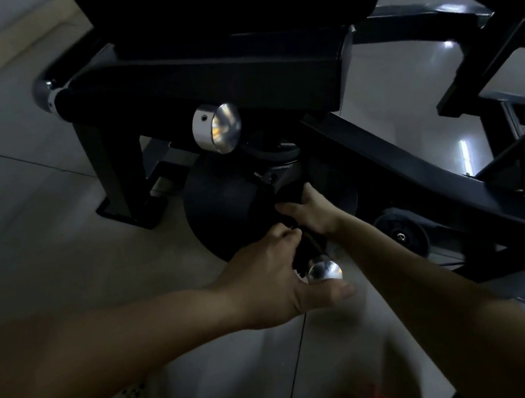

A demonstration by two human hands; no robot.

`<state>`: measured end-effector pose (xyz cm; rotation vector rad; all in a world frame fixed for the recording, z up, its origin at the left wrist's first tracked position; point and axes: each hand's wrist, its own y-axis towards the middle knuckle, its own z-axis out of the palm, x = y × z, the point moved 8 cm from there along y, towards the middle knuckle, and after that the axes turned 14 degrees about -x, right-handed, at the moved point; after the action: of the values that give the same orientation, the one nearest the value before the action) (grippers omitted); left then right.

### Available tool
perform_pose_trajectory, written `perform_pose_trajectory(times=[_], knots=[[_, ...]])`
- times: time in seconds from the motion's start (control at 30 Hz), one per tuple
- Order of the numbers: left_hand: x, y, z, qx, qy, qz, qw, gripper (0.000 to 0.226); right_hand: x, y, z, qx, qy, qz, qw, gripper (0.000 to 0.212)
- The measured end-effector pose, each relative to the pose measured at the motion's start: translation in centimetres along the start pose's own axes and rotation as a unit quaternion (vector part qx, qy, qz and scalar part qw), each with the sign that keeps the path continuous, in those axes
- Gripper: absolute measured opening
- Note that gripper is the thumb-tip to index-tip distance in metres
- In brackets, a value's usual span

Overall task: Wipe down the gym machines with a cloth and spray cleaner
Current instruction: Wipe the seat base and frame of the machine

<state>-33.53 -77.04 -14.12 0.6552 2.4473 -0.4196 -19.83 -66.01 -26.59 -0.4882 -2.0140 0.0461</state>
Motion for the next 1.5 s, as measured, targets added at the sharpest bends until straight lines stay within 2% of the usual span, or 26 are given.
perform_pose_trajectory(times=[0.03, 0.07, 0.13, 0.2, 0.3, 0.37, 0.43, 0.53, 0.6, 0.63, 0.73, 0.83, 0.9, 0.97, 1.1, 1.2, 1.27, 1.3, 1.37, 1.43, 1.5], knots=[[-0.1, 0.0, 0.0, -0.001, -0.006, 0.001, 1.000, 0.119, 0.7, 0.3, -0.3, -0.024, -0.013, -0.009, 1.000, 0.026], [-0.1, 0.1, 0.1, -0.001, -0.008, 0.002, 1.000, 0.120, 1.3, 0.7, -0.7, -0.046, -0.010, -0.009, 0.999, 0.018], [-0.1, 0.1, 0.2, 0.001, -0.010, 0.002, 1.000, 0.121, 1.2, 1.1, -1.1, -0.067, 0.083, 0.050, 0.993, 0.032], [-0.3, 0.0, 0.1, 0.002, -0.019, 0.003, 1.000, 0.114, 0.6, 0.5, -0.5, -0.045, 0.210, 0.126, 0.969, 0.037], [-0.4, 0.0, 0.0, 0.003, -0.013, 0.005, 1.000, 0.101, 0.6, -1.0, -0.1, 0.020, 0.266, 0.141, 0.953, 0.030], [-0.2, 0.2, 0.1, 0.001, -0.001, 0.003, 1.000, 0.098, 1.6, -1.7, 0.0, 0.081, 0.230, 0.071, 0.967, 0.012], [0.0, 0.2, 0.2, 0.001, 0.004, -0.001, 1.000, 0.104, 2.3, -2.0, 0.1, 0.102, 0.110, -0.002, 0.989, 0.007], [0.0, 0.2, 0.3, -0.003, 0.000, 0.001, 1.000, 0.113, 2.4, -0.2, -0.8, -0.037, -0.024, 0.005, 0.999, 0.016], [-0.2, 0.1, 0.1, -0.007, -0.008, 0.001, 1.000, 0.112, 2.0, 0.9, -0.8, -0.080, -0.002, 0.044, 0.996, 0.004], [-0.2, 0.1, 0.1, -0.009, -0.012, 0.000, 1.000, 0.111, 1.9, 1.0, -0.8, -0.083, 0.037, 0.071, 0.993, 0.006], [-0.4, -0.1, 0.1, -0.008, -0.011, -0.001, 1.000, 0.100, 0.7, 0.3, 0.0, -0.047, 0.187, 0.148, 0.970, 0.006], [-0.2, 0.1, 0.0, -0.008, 0.006, -0.003, 1.000, 0.107, 0.6, -1.1, 0.3, 0.013, 0.188, 0.100, 0.977, 0.003], [-0.3, 0.1, 0.0, -0.006, 0.015, 0.002, 1.000, 0.115, 0.3, -2.2, 0.1, 0.059, 0.166, 0.056, 0.983, 0.021], [-0.2, 0.0, 0.1, 0.002, 0.008, -0.004, 1.000, 0.122, -0.9, -3.1, -0.6, 0.080, 0.164, 0.080, 0.980, 0.046], [-0.2, 0.1, 0.1, 0.002, 0.006, -0.004, 1.000, 0.123, -1.0, -2.2, -1.5, 0.093, 0.027, 0.049, 0.994, 0.042], [-0.2, 0.2, 0.1, 0.003, 0.010, 0.001, 1.000, 0.122, 0.6, 0.1, -0.6, 0.044, -0.102, -0.023, 0.994, 0.054], [-0.3, 0.2, 0.2, 0.004, 0.009, 0.010, 1.000, 0.119, 0.9, 0.9, -0.4, -0.021, -0.095, -0.045, 0.994, 0.058], [-0.3, 0.2, 0.2, 0.003, 0.006, 0.012, 1.000, 0.117, 0.9, 0.9, -0.7, -0.052, -0.067, -0.044, 0.995, 0.052], [-0.2, 0.3, 0.2, -0.006, 0.001, 0.015, 1.000, 0.113, 0.4, 1.1, -1.6, -0.091, 0.012, 0.003, 0.996, 0.048], [-0.2, 0.3, 0.3, -0.009, 0.004, 0.012, 1.000, 0.109, -0.4, 0.7, -2.4, -0.103, 0.089, 0.057, 0.989, 0.048], [-0.2, 0.2, 0.4, -0.008, 0.006, 0.004, 1.000, 0.105, -0.8, -0.9, -2.7, -0.074, 0.144, 0.066, 0.985, 0.033]])
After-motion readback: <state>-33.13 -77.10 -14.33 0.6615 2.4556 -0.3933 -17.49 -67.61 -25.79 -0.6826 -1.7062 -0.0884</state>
